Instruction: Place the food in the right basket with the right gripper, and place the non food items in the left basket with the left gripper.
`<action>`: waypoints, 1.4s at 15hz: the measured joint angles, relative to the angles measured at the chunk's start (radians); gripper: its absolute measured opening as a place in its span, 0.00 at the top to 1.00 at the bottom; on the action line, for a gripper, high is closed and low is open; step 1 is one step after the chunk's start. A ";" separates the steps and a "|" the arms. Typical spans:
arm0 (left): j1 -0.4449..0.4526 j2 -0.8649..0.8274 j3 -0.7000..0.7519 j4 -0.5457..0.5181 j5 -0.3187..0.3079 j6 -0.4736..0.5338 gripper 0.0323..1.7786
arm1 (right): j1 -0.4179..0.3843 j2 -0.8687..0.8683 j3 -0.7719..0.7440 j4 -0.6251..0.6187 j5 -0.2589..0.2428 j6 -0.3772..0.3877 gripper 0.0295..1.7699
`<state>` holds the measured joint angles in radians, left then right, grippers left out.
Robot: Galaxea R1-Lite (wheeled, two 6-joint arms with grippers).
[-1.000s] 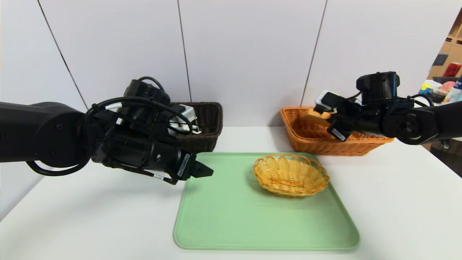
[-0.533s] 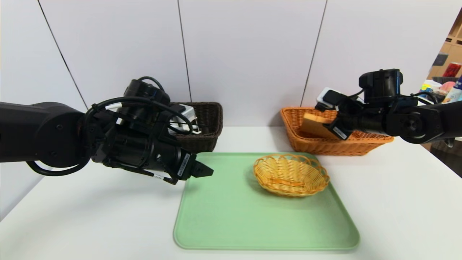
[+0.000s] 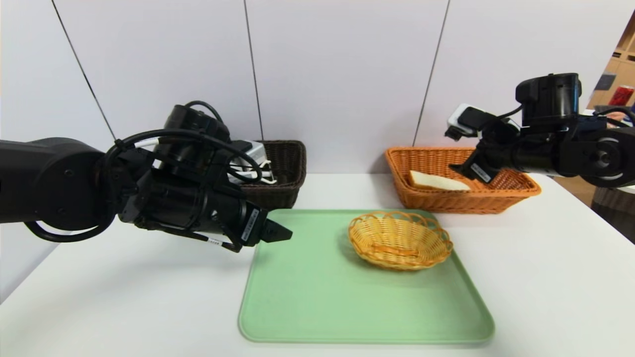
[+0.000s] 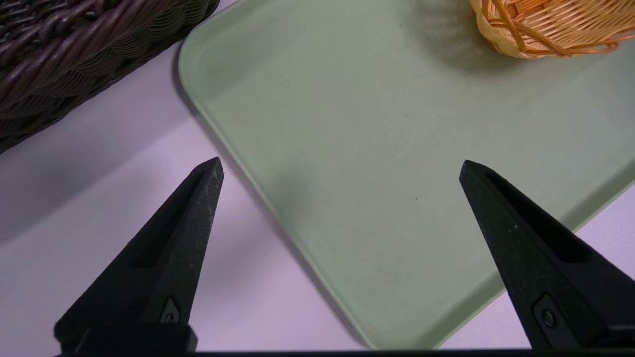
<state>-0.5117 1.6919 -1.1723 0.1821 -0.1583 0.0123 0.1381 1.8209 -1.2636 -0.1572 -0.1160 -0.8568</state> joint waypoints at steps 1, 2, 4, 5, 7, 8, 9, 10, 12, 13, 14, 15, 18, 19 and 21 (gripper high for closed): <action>0.000 -0.009 0.003 0.002 0.000 -0.001 0.05 | -0.002 -0.016 0.000 0.003 -0.001 0.003 0.16; -0.001 -0.019 0.007 0.002 0.000 -0.001 0.05 | -0.004 -0.036 0.001 0.011 -0.001 0.005 0.14; -0.001 -0.049 0.016 0.004 0.000 -0.004 0.05 | -0.006 -0.084 0.003 0.066 -0.002 0.036 0.12; -0.001 -0.067 0.023 0.006 0.000 -0.005 0.05 | -0.006 -0.115 0.004 0.106 -0.001 0.057 0.11; -0.001 -0.112 0.041 0.008 0.001 -0.006 0.05 | -0.005 -0.182 0.019 0.176 0.000 0.106 0.09; -0.001 -0.137 0.053 0.009 0.003 -0.010 0.05 | -0.005 -0.224 0.040 0.205 0.000 0.137 0.08; -0.001 -0.167 0.068 0.014 0.004 -0.013 0.05 | -0.005 -0.266 0.071 0.222 0.000 0.164 0.08; -0.001 -0.198 0.083 0.020 0.007 -0.015 0.05 | -0.005 -0.309 0.109 0.231 -0.001 0.195 0.07; 0.000 -0.269 0.114 0.045 0.017 -0.033 0.05 | -0.004 -0.407 0.193 0.242 -0.002 0.283 0.06; 0.000 -0.307 0.126 0.063 0.030 -0.048 0.05 | -0.004 -0.453 0.230 0.245 -0.004 0.327 0.06; 0.001 -0.341 0.134 0.085 0.049 -0.058 0.05 | -0.004 -0.498 0.267 0.247 -0.007 0.367 0.06; 0.001 -0.381 0.144 0.116 0.083 -0.066 0.05 | -0.004 -0.542 0.302 0.247 -0.011 0.408 0.05; 0.001 -0.503 0.190 0.172 0.193 -0.080 0.05 | -0.021 -0.683 0.407 0.250 -0.015 0.530 0.05; 0.001 -0.545 0.204 0.190 0.213 -0.083 0.05 | -0.031 -0.727 0.440 0.256 -0.015 0.553 0.05; 0.001 -0.626 0.225 0.251 0.227 -0.087 0.05 | -0.046 -0.810 0.503 0.268 -0.015 0.575 0.04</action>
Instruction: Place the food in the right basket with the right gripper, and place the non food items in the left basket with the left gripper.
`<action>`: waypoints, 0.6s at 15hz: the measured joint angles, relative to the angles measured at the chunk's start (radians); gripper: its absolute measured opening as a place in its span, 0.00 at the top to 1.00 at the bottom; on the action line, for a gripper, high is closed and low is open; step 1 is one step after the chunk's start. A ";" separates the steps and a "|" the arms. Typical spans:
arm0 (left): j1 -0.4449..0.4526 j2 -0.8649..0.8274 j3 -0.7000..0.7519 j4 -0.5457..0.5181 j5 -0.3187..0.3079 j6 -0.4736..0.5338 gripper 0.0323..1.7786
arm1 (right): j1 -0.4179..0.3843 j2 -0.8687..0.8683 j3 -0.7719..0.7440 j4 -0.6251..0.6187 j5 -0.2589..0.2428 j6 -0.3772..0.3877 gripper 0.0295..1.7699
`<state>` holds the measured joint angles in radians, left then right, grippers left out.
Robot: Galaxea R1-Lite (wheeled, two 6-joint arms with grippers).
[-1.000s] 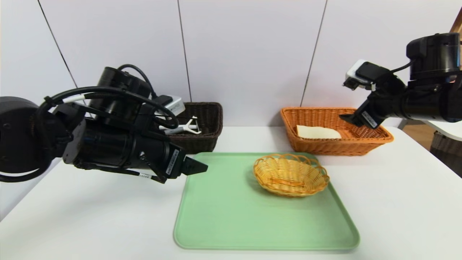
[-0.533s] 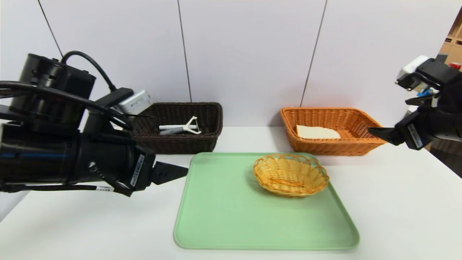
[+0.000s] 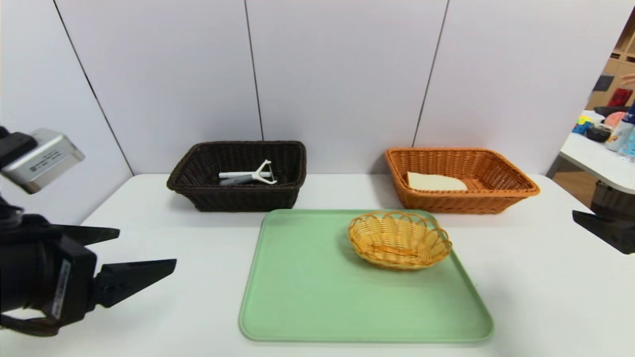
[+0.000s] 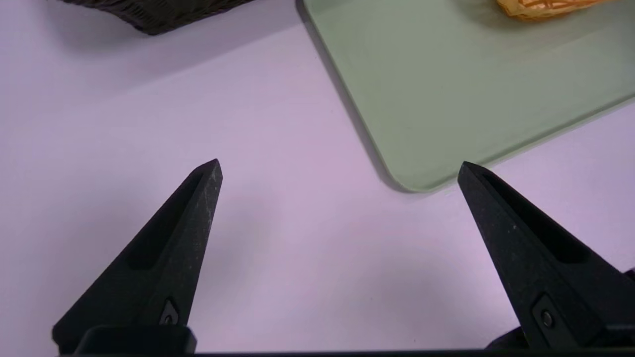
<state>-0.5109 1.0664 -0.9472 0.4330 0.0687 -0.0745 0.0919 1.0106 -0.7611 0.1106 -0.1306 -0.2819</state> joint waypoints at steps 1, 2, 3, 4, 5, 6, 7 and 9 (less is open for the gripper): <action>0.000 -0.027 0.006 0.020 0.001 -0.001 0.05 | -0.003 -0.032 0.022 0.003 0.000 0.003 0.04; 0.000 -0.052 0.012 0.027 0.002 -0.006 0.05 | -0.006 -0.058 0.034 0.004 0.001 0.004 0.04; 0.000 -0.073 0.016 0.029 0.002 -0.010 0.05 | -0.007 -0.083 0.042 0.004 0.005 0.005 0.04; 0.000 -0.094 0.018 0.032 0.003 -0.013 0.05 | -0.007 -0.108 0.047 0.005 0.009 0.008 0.04; 0.000 -0.112 0.021 0.040 0.002 -0.013 0.05 | -0.006 -0.133 0.054 0.013 0.011 0.016 0.04; 0.000 -0.128 0.022 0.060 0.004 -0.014 0.05 | -0.005 -0.158 0.061 0.033 0.013 0.020 0.04; 0.000 -0.141 0.022 0.071 0.005 -0.015 0.05 | -0.004 -0.178 0.067 0.046 0.013 0.025 0.04; 0.000 -0.157 0.023 0.074 0.007 -0.015 0.05 | -0.004 -0.212 0.081 0.047 0.013 0.039 0.04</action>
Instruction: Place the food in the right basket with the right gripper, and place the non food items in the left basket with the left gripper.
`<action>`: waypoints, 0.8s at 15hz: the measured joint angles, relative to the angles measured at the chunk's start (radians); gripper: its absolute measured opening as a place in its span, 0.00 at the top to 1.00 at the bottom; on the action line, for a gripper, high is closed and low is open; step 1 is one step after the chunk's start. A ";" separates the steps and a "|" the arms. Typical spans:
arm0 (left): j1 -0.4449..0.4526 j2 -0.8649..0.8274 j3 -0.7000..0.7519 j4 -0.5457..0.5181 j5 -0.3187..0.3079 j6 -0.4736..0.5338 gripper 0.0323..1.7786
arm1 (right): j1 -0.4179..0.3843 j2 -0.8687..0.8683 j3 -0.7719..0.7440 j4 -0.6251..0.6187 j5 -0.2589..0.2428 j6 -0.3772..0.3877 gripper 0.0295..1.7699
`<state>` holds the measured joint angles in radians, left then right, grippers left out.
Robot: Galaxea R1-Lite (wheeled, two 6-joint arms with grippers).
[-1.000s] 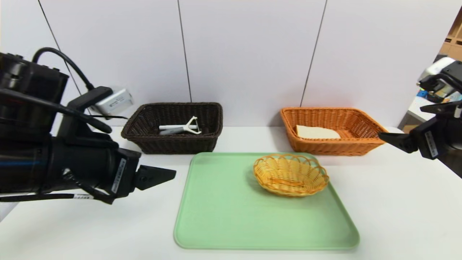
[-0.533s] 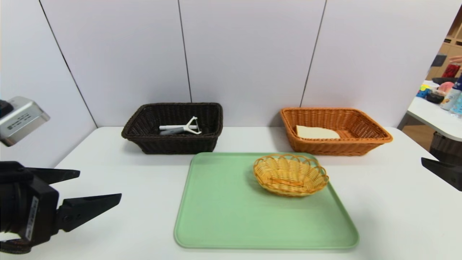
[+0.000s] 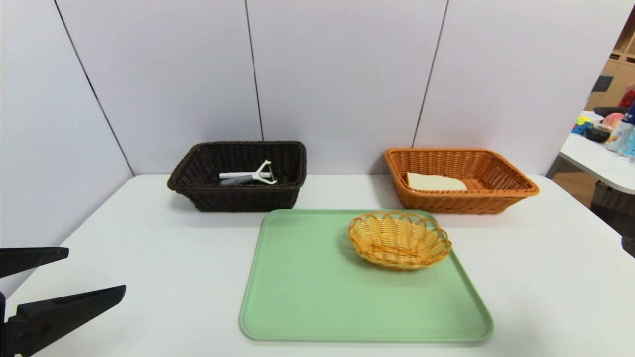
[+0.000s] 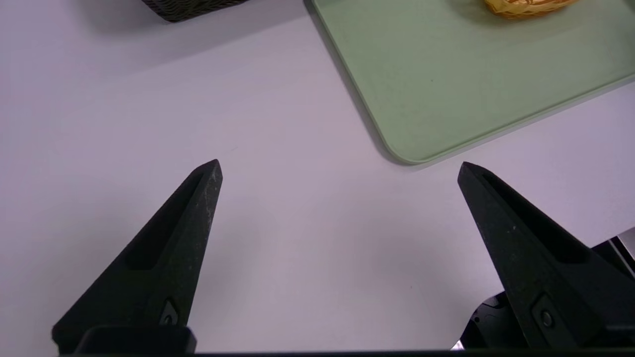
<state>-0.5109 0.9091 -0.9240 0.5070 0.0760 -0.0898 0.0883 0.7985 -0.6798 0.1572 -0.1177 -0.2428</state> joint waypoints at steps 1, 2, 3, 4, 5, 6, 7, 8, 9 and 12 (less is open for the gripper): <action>0.000 -0.006 0.001 0.005 0.001 0.000 0.05 | 0.000 -0.019 0.009 0.000 0.000 0.001 0.04; 0.000 -0.013 0.002 0.007 0.004 -0.002 0.05 | 0.001 -0.037 0.016 0.001 0.000 0.001 0.04; 0.000 -0.018 0.003 0.010 0.016 -0.002 0.05 | 0.001 -0.055 0.022 0.003 0.000 0.001 0.04; 0.000 -0.024 0.005 0.011 0.039 -0.002 0.05 | 0.001 -0.075 0.029 0.005 0.000 0.002 0.04; 0.000 -0.031 0.009 0.019 0.069 -0.001 0.05 | 0.001 -0.095 0.036 0.011 -0.001 0.003 0.04; 0.000 -0.041 0.013 0.035 0.099 -0.001 0.05 | 0.000 -0.117 0.040 0.025 -0.001 0.010 0.04; 0.000 -0.053 0.017 0.053 0.123 -0.001 0.05 | 0.000 -0.139 0.042 0.044 -0.002 0.027 0.04; 0.007 -0.067 0.020 0.066 0.144 -0.001 0.05 | 0.000 -0.163 0.042 0.070 -0.002 0.049 0.04; 0.028 -0.084 0.021 0.082 0.154 -0.001 0.05 | -0.001 -0.185 0.042 0.096 -0.003 0.057 0.04; 0.099 -0.158 0.038 0.130 0.161 0.003 0.05 | -0.001 -0.266 0.037 0.163 -0.012 0.060 0.04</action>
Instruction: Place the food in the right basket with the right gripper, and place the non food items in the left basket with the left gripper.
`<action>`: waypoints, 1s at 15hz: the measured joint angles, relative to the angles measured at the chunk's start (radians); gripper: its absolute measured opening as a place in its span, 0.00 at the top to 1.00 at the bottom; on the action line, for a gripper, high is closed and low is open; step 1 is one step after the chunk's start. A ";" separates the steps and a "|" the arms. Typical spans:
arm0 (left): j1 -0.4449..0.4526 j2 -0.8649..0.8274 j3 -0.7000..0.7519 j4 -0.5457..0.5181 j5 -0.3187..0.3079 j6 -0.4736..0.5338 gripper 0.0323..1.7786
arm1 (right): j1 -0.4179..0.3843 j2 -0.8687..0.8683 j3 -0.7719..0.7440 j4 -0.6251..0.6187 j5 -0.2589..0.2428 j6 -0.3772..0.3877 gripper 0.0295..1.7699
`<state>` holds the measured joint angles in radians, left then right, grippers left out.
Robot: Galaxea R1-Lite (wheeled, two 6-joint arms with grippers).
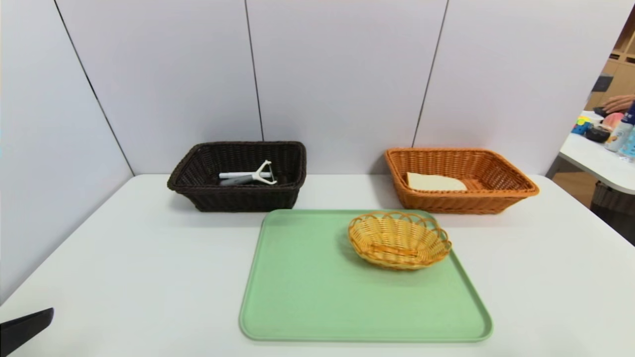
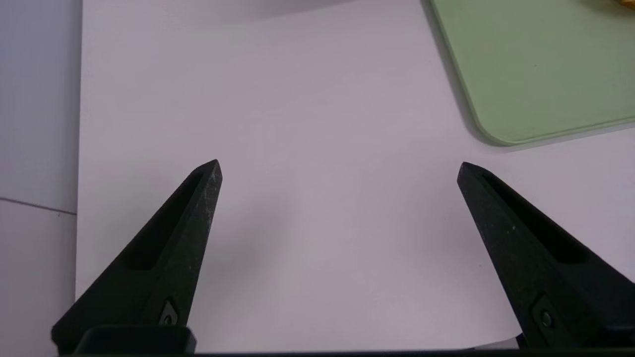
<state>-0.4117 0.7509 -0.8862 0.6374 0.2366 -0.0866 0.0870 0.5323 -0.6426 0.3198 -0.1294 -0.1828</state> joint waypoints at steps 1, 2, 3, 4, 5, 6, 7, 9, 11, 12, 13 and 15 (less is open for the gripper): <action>0.026 -0.034 0.016 0.013 0.000 0.001 0.05 | -0.001 -0.030 -0.008 0.032 -0.002 0.001 0.04; 0.050 -0.071 0.038 0.029 0.001 0.002 0.05 | -0.001 -0.055 -0.022 0.077 -0.002 0.001 0.04; 0.071 -0.101 0.055 0.043 0.001 0.003 0.05 | -0.001 -0.075 -0.040 0.123 -0.002 0.001 0.04; 0.095 -0.137 0.071 0.058 0.002 0.003 0.05 | -0.003 -0.090 -0.060 0.163 -0.002 0.002 0.04; 0.119 -0.167 0.081 0.076 0.003 0.003 0.05 | -0.005 -0.103 -0.082 0.197 -0.003 0.001 0.04; 0.145 -0.200 0.089 0.096 0.003 0.004 0.05 | -0.010 -0.113 -0.101 0.226 -0.003 0.002 0.04; 0.168 -0.234 0.100 0.120 0.003 0.004 0.05 | -0.017 -0.123 -0.129 0.259 -0.003 0.001 0.04; 0.208 -0.292 0.122 0.143 0.003 0.005 0.05 | -0.032 -0.139 -0.184 0.334 -0.003 0.002 0.04; 0.236 -0.336 0.140 0.146 0.003 0.005 0.05 | -0.056 -0.163 -0.217 0.402 -0.003 -0.001 0.04; 0.243 -0.354 0.147 0.149 0.002 0.008 0.05 | -0.071 -0.175 -0.229 0.417 -0.003 -0.003 0.04; 0.247 -0.368 0.157 0.148 0.000 0.009 0.05 | -0.089 -0.183 -0.237 0.424 -0.002 -0.006 0.04; 0.251 -0.390 0.174 0.145 -0.005 0.009 0.05 | -0.129 -0.208 -0.246 0.433 0.006 -0.010 0.04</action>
<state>-0.1606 0.3611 -0.7119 0.7826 0.2317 -0.0774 -0.0417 0.3247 -0.8881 0.7532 -0.1236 -0.1928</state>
